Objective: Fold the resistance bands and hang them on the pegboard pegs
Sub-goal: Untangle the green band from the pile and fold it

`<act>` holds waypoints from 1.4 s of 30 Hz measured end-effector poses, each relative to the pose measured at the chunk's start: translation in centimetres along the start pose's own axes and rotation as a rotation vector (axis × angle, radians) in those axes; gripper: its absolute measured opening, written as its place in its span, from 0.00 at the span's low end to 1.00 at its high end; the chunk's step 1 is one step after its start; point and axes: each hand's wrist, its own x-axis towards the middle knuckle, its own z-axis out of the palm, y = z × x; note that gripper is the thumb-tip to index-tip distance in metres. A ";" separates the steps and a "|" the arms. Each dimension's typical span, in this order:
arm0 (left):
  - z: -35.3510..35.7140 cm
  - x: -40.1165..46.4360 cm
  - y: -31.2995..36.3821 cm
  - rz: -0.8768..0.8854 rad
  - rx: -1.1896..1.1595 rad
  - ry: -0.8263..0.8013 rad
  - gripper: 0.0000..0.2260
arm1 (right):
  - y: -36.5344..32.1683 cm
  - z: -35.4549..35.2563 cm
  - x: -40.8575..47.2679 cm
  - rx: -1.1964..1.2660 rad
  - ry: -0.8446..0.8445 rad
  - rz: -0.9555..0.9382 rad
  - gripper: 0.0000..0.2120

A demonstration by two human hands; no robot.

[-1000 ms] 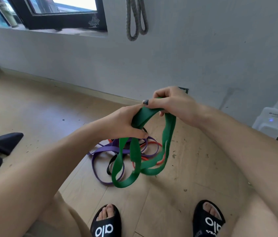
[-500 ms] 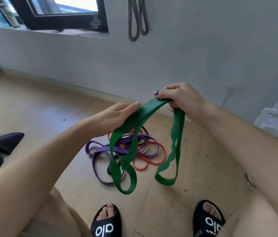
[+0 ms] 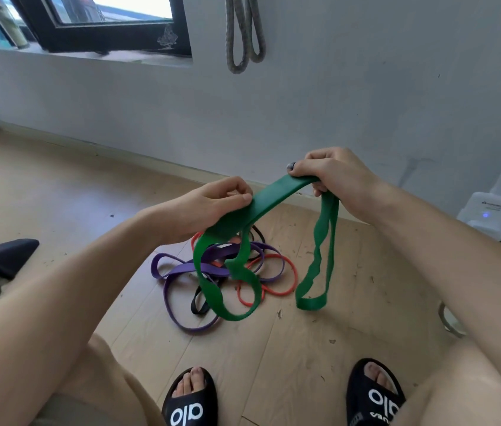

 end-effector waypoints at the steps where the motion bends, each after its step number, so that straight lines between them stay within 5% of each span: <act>1: 0.0 0.1 -0.1 -0.011 0.013 -0.016 0.10 | 0.1 0.0 0.1 -0.016 0.003 -0.002 0.14; 11: 0.1 -0.1 -0.2 -0.014 0.087 0.040 0.11 | 1.0 -0.1 0.0 -0.317 -0.151 -0.011 0.11; 16: 0.5 0.1 0.3 0.056 0.097 0.084 0.10 | -0.2 2.2 -0.9 -0.268 -0.275 -0.027 0.23; 19: 0.5 0.1 0.3 0.072 0.084 0.075 0.08 | -0.5 3.1 -1.2 -0.296 -0.283 -0.044 0.22; 31: 0.5 0.4 -0.7 -0.027 -0.001 0.024 0.23 | -1.4 2.6 -0.7 -0.009 -0.112 -0.046 0.15; 42: 0.4 0.0 1.0 0.161 0.014 0.114 0.14 | -1.3 0.9 -0.7 -0.046 -0.064 -0.022 0.14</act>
